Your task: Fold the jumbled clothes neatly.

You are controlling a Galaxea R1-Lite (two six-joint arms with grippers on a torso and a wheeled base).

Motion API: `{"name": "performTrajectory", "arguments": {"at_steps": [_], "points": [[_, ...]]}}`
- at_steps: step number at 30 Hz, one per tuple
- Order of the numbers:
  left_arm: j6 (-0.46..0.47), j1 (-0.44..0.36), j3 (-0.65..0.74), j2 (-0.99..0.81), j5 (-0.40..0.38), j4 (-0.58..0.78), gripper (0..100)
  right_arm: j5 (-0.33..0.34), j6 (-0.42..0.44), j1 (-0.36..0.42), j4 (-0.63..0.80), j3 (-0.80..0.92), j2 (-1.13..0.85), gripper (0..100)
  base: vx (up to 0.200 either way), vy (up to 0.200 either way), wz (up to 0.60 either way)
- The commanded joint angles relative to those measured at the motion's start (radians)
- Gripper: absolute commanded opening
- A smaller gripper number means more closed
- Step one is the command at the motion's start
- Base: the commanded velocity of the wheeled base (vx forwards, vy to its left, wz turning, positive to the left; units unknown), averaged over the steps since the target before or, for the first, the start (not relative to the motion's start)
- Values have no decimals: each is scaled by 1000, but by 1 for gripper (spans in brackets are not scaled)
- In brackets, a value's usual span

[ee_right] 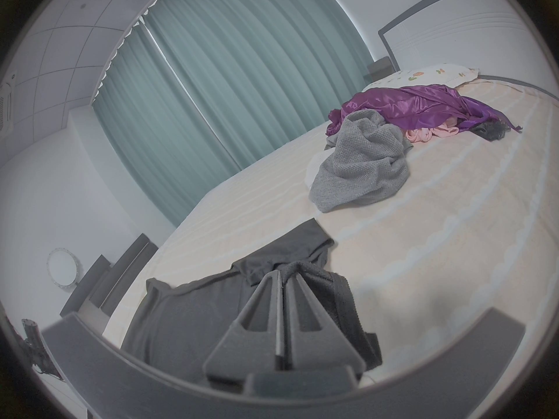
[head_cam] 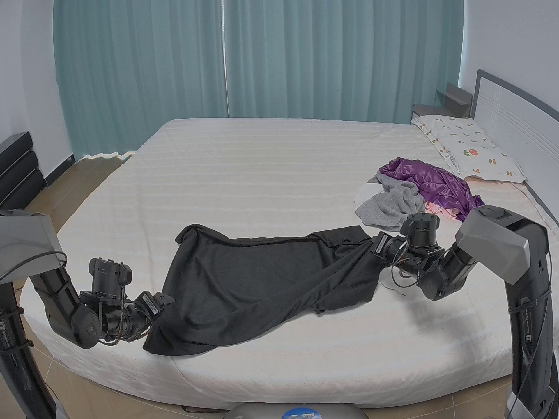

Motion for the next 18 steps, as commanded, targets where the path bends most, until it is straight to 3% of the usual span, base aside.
{"name": "performTrajectory", "arguments": {"at_steps": [1, 6, 7, 14, 18], "points": [[-1, -1, 0, 1, -1, 0, 100, -50, 4, 23, -4, -104, 100, 0, 0, 0, 0], [-1, -1, -1, 1, -1, 0, 100, -76, 4, 31, -13, -172, 149, 0, 0, 0, 0], [-1, -1, -1, 3, -1, -2, 100, -76, 4, 31, -13, -179, 157, 100, 0, 0, 0], [-1, -1, -1, 9, -1, -2, 100, -61, 61, 26, -46, -106, 81, 100, 0, 0, 0], [-1, -1, -1, 14, -1, -2, 100, 7, 73, 20, -57, 52, -29, 100, 0, 0, 0]]}}
